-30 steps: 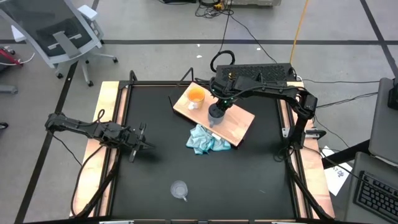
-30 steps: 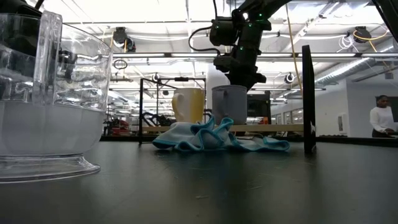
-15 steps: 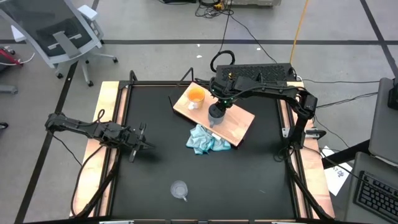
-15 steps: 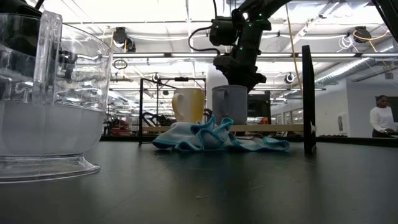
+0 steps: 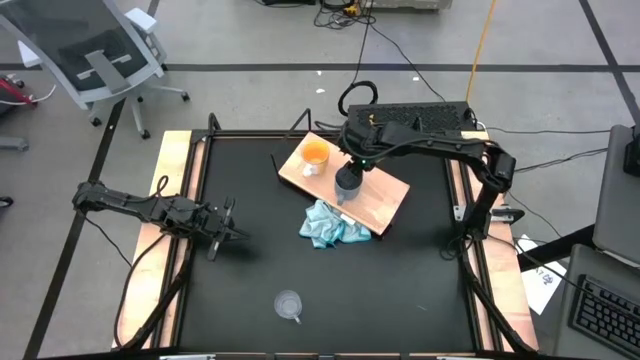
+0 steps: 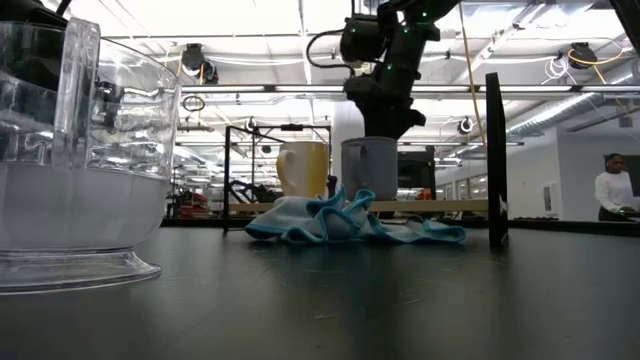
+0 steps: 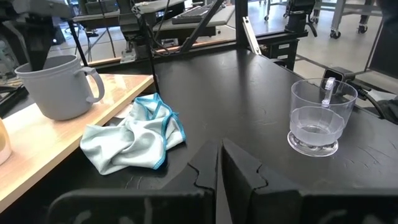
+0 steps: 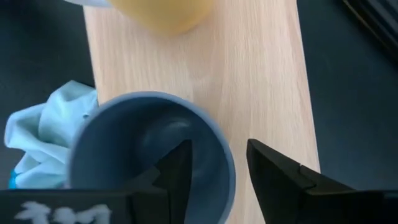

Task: Stack small to large cups/mugs on shelf
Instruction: Adjust the position of the gray mug, then put the transparent mug on the shelf

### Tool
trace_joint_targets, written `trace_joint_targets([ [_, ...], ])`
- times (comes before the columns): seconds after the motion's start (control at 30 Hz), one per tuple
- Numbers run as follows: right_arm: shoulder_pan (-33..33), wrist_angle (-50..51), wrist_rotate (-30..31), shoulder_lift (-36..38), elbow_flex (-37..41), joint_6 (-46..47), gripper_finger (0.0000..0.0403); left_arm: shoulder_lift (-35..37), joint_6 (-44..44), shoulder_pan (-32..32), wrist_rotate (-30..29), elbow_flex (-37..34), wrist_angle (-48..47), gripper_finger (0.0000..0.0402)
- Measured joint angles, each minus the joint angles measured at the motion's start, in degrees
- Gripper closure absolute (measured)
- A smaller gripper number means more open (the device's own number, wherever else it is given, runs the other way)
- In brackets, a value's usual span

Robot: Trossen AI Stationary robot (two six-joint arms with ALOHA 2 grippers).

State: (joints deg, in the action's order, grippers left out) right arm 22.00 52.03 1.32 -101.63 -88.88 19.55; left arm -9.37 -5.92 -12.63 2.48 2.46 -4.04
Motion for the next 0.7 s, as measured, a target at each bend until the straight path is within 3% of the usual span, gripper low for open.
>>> trace_joint_targets([
  [0.5,-3.98,0.15,-0.27,11.89,0.0,-1.77,0.026,0.0,1.39,0.0,0.26,0.0,-0.01,0.0378],
  [0.7,-9.5,0.5,1.8,17.64,0.0,-4.35,0.031,0.0,2.04,0.01,0.26,0.0,-0.01,0.0378],
])
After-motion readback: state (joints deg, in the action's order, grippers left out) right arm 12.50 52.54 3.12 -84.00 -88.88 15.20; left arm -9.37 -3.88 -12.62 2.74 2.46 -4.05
